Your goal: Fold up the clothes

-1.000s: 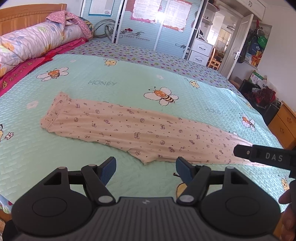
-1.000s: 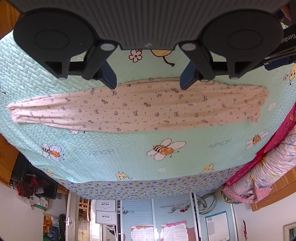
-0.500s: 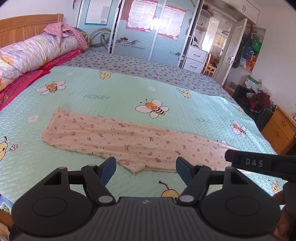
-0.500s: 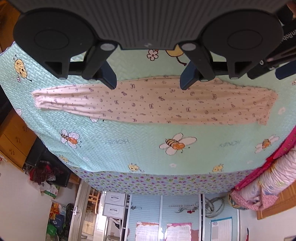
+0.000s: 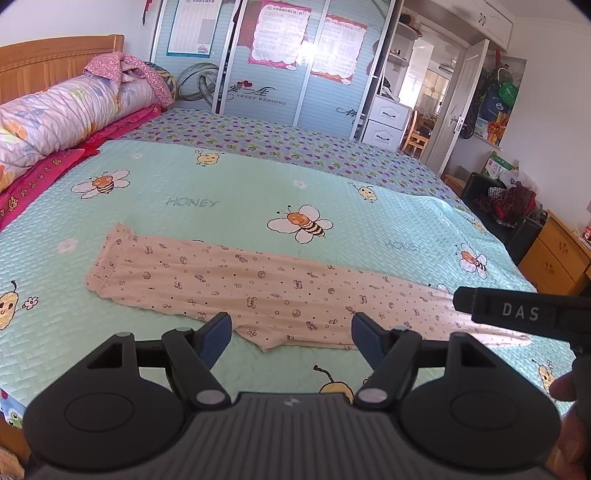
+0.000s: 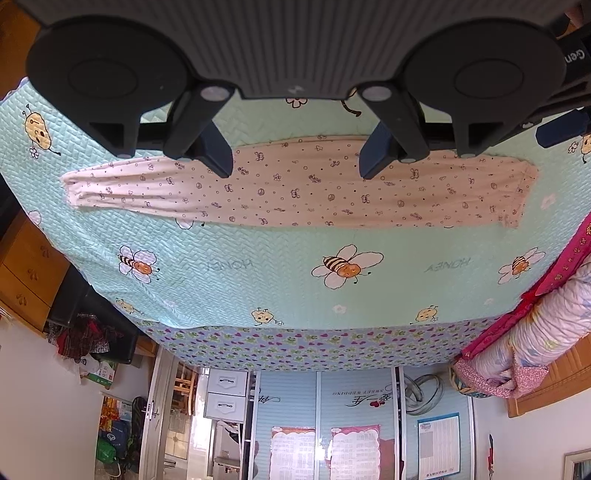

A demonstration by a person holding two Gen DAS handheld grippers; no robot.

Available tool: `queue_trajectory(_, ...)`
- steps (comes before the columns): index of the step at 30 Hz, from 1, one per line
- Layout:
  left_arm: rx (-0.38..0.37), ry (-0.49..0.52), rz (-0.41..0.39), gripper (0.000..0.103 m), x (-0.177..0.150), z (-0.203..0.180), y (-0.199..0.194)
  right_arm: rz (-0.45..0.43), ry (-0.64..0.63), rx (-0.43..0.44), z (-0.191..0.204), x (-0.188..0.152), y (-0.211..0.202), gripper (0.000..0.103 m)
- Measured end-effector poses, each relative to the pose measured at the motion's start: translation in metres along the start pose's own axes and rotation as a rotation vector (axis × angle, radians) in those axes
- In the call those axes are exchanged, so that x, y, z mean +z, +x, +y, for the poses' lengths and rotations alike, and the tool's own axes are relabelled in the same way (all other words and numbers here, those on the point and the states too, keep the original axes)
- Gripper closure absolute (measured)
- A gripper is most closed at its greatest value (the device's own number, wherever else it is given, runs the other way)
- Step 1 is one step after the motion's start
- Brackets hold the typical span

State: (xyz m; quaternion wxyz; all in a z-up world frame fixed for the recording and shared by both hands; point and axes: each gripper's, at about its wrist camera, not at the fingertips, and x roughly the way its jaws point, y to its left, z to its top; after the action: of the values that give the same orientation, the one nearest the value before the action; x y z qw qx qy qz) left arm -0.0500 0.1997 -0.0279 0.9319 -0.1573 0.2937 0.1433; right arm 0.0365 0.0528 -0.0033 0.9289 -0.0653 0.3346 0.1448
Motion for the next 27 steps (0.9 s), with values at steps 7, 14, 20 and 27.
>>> queue_trajectory(7, 0.005, 0.001, 0.003, 0.029, 0.0012, 0.001, 0.0004, -0.012, -0.011, -0.001, 0.0029, 0.0022, -0.0018, 0.027)
queue_trajectory(14, 0.006, 0.003, 0.004, 0.029, 0.0021, 0.0005, 0.0013, -0.022, -0.021, -0.01, 0.0043, 0.0014, -0.0034, 0.027)
queue_trajectory(20, 0.004, 0.006, 0.007, 0.029, 0.0017, -0.0011, 0.0005, -0.025, -0.027, -0.015, 0.0043, 0.0015, -0.0035, 0.027)
queue_trajectory(27, 0.007, 0.003, 0.011, 0.029, 0.0019, -0.0015, 0.0009, -0.026, -0.029, -0.008, 0.0027, 0.0011, -0.0046, 0.027)
